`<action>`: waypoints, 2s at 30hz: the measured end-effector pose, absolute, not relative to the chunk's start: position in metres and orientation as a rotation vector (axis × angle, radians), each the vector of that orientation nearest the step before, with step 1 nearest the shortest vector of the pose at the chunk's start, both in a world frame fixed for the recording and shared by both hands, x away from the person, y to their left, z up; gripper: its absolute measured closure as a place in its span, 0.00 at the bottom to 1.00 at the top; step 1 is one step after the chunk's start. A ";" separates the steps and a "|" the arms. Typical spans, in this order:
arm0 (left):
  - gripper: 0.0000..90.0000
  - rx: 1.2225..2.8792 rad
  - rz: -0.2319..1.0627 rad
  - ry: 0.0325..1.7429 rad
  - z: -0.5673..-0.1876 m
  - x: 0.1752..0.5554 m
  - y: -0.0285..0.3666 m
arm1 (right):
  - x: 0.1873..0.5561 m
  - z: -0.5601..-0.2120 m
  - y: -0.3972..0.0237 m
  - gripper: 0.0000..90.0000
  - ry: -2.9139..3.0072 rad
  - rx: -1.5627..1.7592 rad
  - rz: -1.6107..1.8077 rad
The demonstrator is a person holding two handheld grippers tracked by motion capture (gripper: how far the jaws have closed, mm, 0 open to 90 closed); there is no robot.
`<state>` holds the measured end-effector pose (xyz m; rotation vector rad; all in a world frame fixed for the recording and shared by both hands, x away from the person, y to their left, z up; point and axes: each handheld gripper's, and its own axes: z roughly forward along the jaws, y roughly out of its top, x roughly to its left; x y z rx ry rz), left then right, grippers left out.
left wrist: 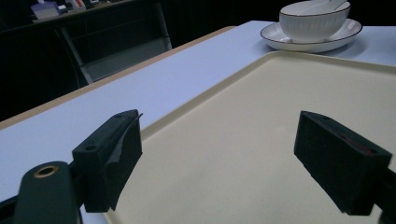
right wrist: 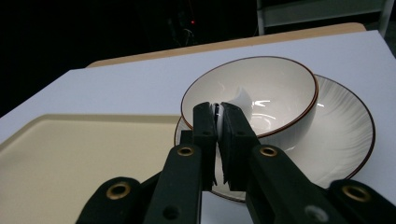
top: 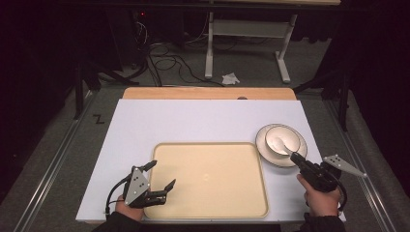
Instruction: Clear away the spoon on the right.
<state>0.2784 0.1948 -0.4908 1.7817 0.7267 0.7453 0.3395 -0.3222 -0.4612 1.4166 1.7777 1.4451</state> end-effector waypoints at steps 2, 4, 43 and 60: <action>0.18 1.782 0.749 0.723 -0.490 0.276 0.195 | 0.338 -0.460 -0.323 0.97 1.771 1.406 1.464; 0.18 1.786 0.752 0.727 -0.491 0.275 0.196 | 0.337 -0.460 -0.324 0.97 1.767 1.400 1.467; 0.18 1.789 0.776 0.762 -0.492 0.266 0.205 | 0.340 -0.437 -0.313 0.97 1.702 1.222 1.554; 0.18 1.797 0.777 0.738 -0.490 0.264 0.204 | 0.326 -0.429 -0.282 0.97 1.791 1.094 1.671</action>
